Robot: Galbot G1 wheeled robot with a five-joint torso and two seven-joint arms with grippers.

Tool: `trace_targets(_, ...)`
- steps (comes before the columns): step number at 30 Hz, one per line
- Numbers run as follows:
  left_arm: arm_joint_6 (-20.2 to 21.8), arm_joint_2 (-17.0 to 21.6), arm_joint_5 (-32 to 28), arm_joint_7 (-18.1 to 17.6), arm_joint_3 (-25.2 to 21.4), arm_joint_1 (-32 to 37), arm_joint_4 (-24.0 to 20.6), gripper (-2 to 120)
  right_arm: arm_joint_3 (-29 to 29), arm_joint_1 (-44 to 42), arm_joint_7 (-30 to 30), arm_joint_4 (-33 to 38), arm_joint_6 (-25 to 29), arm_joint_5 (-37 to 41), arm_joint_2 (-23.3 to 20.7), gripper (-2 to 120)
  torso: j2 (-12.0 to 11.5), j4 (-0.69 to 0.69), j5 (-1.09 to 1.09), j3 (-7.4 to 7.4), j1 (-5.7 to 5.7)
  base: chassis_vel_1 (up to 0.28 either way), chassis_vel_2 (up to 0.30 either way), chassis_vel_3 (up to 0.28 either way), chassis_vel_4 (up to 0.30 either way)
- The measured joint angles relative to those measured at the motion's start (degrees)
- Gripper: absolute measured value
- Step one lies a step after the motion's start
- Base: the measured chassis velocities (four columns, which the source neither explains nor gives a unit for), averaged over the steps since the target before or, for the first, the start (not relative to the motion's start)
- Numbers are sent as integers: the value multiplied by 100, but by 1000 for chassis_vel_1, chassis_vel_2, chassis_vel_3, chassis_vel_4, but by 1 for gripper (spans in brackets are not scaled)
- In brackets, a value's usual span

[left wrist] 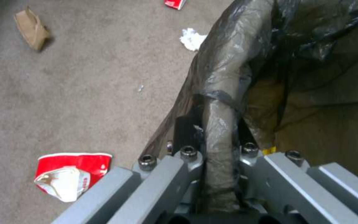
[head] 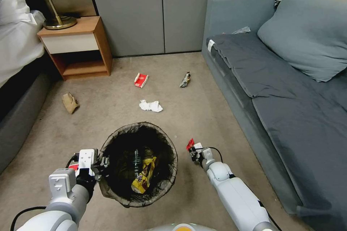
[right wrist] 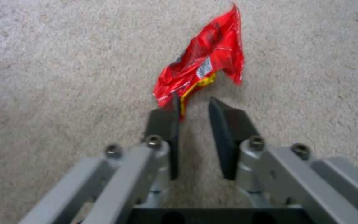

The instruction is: Pick up the trash bin, then pick up the garbage from the floor and place it into the trash bin.

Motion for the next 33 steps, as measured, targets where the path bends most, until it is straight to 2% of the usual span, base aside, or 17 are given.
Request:
trace_targets(2,-1,2,4,4,-2,-5,0,1,5,7,-1,-2,6,-1,4,3,0,0,0,0,0,0,0,0,0)
trace_targets(3,-1,3,4,6,-4,-5,0,1,5,13,-2,-4,7,-1,5,0,0,0,0,0,0,0,0,0,0)
trace_targets(23,-16,4,17,13,-3,-1,0,1,47,-47,-28,155,96,33,-49,0,0,0,0,0,0,0,0,0,0)
trace_targets(28,-16,7,15,14,-15,11,0,1,75,-161,-11,455,129,37,-115,0,0,1,1,0,0,0,0,0,0)
trace_targets(30,-16,18,1,13,-27,12,0,1,87,-353,3,1095,91,143,-292,0,0,0,1,0,0,0,0,0,0)
trace_targets(31,-16,18,1,13,-27,12,0,1,87,-353,3,1095,91,143,-292,0,0,0,1,0,0,0,0,0,0)
trace_targets(33,-16,25,-6,14,-27,3,0,1,77,-468,10,1690,-6,277,-458,0,0,-1,0,0,0,0,0,0,0)
